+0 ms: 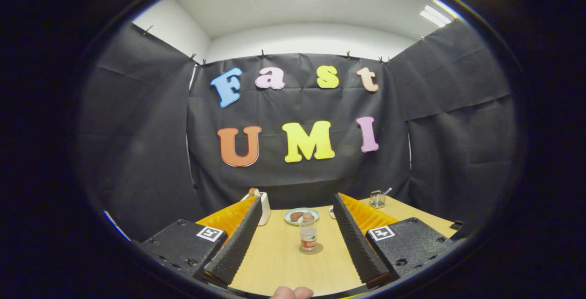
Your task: Take the bottle from table, then pour the juice into the cup, finally place the bottle on the coaster
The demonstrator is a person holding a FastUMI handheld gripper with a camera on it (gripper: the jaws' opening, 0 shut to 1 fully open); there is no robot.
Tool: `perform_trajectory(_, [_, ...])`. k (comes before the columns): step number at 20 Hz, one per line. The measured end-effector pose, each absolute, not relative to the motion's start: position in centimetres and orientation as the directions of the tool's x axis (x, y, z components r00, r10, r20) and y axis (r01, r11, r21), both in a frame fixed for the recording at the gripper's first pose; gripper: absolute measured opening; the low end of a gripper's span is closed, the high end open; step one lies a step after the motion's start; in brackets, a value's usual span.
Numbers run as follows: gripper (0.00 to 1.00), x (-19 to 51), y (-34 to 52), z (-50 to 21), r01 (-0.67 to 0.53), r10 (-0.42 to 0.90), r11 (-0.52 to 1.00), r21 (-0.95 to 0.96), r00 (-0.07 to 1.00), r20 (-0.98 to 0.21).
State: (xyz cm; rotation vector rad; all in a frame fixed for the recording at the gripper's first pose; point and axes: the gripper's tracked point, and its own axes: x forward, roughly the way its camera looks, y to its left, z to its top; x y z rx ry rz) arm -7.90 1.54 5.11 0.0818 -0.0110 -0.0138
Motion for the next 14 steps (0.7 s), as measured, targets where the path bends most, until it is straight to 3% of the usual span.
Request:
perform_trajectory(4, [0.99, -7.4, 3.3, 4.3, -0.03, 0.03, 0.999, 0.045, 1.0, -0.003])
perform_trajectory(14, [1.0, -6.3, 2.0, 1.6, 0.039, -0.038, 0.995, 0.089, 0.999, -0.017])
